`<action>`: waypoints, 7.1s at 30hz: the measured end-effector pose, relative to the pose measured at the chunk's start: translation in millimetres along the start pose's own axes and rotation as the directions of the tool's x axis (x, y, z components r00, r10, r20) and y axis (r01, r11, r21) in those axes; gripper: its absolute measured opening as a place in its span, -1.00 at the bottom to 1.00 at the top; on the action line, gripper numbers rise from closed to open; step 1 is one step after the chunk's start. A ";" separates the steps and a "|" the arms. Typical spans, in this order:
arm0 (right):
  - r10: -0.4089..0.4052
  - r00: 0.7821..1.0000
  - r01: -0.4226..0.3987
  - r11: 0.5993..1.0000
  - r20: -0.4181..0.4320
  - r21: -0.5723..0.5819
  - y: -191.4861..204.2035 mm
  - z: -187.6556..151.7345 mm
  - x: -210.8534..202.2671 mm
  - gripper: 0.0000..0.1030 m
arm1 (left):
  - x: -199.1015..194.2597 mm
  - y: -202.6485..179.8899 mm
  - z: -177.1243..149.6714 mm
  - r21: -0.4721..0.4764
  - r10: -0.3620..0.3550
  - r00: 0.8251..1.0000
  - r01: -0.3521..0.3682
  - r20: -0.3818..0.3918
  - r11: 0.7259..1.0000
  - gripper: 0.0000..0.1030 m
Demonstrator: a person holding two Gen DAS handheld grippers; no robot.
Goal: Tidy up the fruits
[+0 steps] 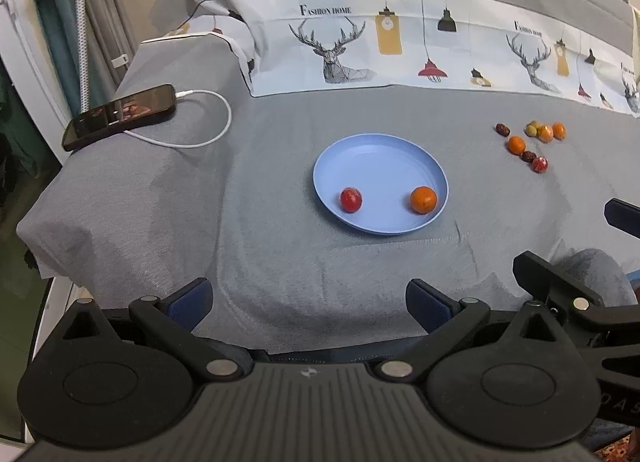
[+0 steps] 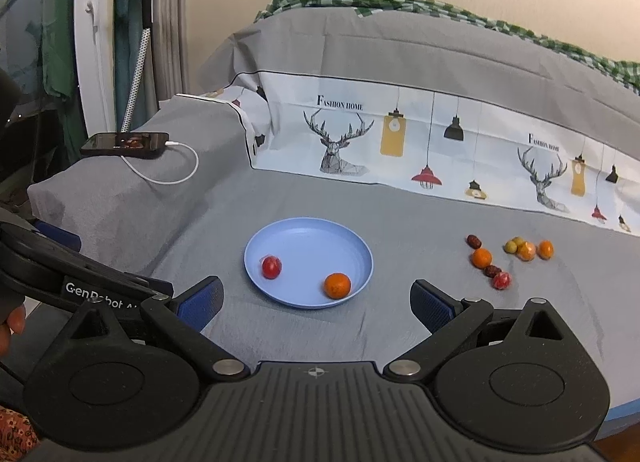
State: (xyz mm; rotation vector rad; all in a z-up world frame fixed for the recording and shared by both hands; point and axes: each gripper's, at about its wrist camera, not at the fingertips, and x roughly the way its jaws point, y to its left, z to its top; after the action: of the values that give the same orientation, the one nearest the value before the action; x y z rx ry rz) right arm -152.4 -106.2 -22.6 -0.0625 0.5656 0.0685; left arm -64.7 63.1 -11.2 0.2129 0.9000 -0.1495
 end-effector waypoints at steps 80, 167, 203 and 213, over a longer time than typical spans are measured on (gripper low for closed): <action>-0.203 0.978 0.207 0.928 -0.049 0.310 -183.8 5.3 25.4 -0.37 | 34.4 -84.8 74.0 0.139 -0.121 0.990 0.129 -0.067 0.982 -0.24; 0.054 0.962 -0.066 0.997 -0.269 -0.036 -28.4 26.5 224.1 -0.37 | 206.9 -31.3 123.5 0.044 -0.108 0.986 0.114 -0.131 0.992 -0.24; 0.066 0.981 -0.058 0.997 -0.181 0.049 -20.1 4.9 63.2 0.95 | 44.1 -11.8 30.3 0.040 -0.039 0.994 0.043 -0.099 0.998 0.99; 0.036 0.997 -0.036 0.999 -0.072 0.000 -8.7 -0.3 8.5 0.98 | -8.3 -5.8 4.3 -0.001 -0.010 1.000 0.010 -0.019 1.000 0.99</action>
State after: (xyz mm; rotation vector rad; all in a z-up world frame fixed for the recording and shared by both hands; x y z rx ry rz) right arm -144.8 -114.5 -27.0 -0.0557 0.6383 0.1020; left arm -67.7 56.7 -2.7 0.2093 0.9202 -0.1570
